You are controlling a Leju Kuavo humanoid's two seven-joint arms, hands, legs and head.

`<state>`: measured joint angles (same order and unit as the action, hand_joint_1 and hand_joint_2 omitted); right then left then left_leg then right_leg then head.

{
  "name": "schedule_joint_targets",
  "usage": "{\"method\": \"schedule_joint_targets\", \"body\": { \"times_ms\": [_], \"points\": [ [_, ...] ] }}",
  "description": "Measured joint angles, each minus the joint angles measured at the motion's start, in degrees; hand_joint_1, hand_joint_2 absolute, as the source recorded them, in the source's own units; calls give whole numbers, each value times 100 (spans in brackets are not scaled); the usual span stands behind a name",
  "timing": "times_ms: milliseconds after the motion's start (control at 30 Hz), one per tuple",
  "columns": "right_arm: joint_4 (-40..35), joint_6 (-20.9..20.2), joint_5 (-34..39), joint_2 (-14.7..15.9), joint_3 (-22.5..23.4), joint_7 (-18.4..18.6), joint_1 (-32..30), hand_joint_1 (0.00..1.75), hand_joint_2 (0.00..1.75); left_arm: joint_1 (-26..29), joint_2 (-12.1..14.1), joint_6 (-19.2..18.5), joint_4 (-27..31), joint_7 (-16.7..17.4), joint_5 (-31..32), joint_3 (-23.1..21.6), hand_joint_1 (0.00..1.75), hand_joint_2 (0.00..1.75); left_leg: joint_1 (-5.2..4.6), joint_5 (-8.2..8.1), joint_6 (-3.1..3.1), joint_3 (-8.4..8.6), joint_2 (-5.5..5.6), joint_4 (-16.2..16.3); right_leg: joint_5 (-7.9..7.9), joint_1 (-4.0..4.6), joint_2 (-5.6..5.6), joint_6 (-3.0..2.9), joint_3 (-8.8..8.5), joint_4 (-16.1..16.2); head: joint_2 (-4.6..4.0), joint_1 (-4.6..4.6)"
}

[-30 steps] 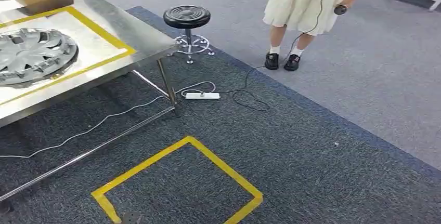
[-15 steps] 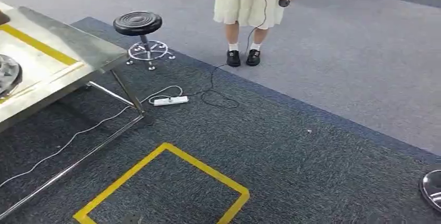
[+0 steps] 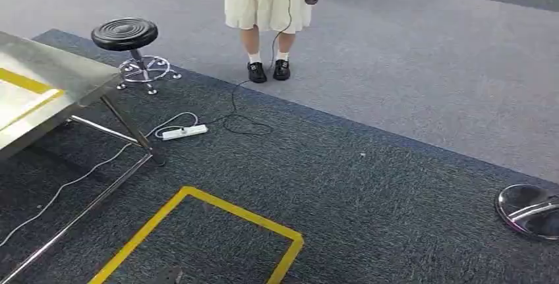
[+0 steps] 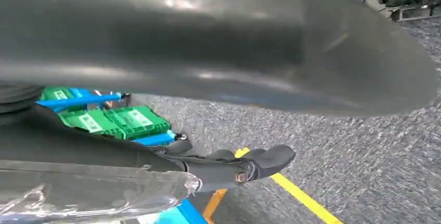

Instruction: Take the parts from the cabinet and place them on the table.

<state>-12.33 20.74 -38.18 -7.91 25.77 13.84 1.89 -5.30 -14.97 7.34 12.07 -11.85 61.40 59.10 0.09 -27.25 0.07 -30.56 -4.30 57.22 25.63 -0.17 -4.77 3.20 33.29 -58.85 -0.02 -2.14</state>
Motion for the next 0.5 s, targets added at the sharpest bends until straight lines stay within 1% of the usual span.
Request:
{"method": "schedule_joint_targets", "body": {
  "times_ms": [33,67,100,133,167,200,233,267,300,333,367,400,433,467,500],
  "points": [
    [-2,0,0,0,7,0,22,0,0,0,0,0,0,0,0,0,0,0,-36,-30,-40,15,-46,20,-29,8,76,-37,-28,14,0,17],
    [-2,2,0,0,13,0,29,0,0,-2,0,0,0,0,0,0,0,0,-34,-23,-56,19,-88,14,-34,11,138,-62,0,3,0,22],
    [-2,2,0,2,22,-2,15,0,0,-7,-2,0,0,0,0,0,0,0,-26,-18,-84,27,-132,2,-34,25,191,-86,26,-10,0,22],
    [0,2,0,2,31,-2,8,0,0,-9,-4,0,0,0,2,0,0,0,-14,-12,-125,45,-190,-26,-39,40,254,-124,68,-3,2,15],
    [-2,2,0,2,42,-2,11,0,0,-16,-9,2,0,0,2,-2,0,0,-3,-49,-178,47,-166,-15,-78,-1,323,-178,12,52,0,13],
    [-2,2,-4,0,55,-2,12,0,0,-23,-9,4,0,0,2,-2,0,0,14,-158,-210,21,127,86,-94,-23,382,-202,11,66,0,33],
    [-2,2,-2,2,70,0,15,0,0,-19,-13,4,0,0,2,-2,0,0,14,-365,-219,-106,275,377,-108,-32,431,-226,21,66,0,46],
    [-2,2,-4,0,72,-2,17,0,0,-13,-11,4,0,0,2,-2,0,0,14,-593,-228,-305,343,809,-109,-32,494,-234,33,66,0,50],
    [-2,2,-6,-4,74,-2,17,0,0,-1,-7,4,0,0,2,0,0,0,13,-794,-233,-543,377,1293,-112,-32,569,-241,42,66,0,57],
    [-2,2,-4,-4,77,-2,11,0,0,8,0,4,0,0,2,0,0,0,13,-883,-235,-733,384,1646,-114,-32,650,-244,48,66,0,57],
    [-2,2,-4,-2,79,-2,3,0,0,14,2,4,0,0,2,0,0,0,15,-821,-233,-794,384,1718,-115,-34,730,-243,47,65,0,55],
    [-2,2,-2,-2,85,9,0,0,0,12,2,4,0,0,4,0,0,0,21,-619,-234,-735,386,1541,-119,-39,814,-237,45,64,0,57],
    [-2,4,-2,-4,90,24,3,0,0,6,4,4,0,0,7,0,0,0,31,-357,-234,-584,401,1184,-125,-49,894,-224,41,63,0,55],
    [-2,4,-2,-4,94,35,6,0,0,3,7,4,0,0,18,0,0,0,49,-92,-238,-367,482,716,-131,-61,976,-204,37,62,0,55],
    [-2,7,-2,-4,98,48,8,0,0,4,7,4,0,0,17,0,0,0,88,87,-256,-169,714,289,-135,-67,1044,-168,45,59,0,61]
  ]
}}
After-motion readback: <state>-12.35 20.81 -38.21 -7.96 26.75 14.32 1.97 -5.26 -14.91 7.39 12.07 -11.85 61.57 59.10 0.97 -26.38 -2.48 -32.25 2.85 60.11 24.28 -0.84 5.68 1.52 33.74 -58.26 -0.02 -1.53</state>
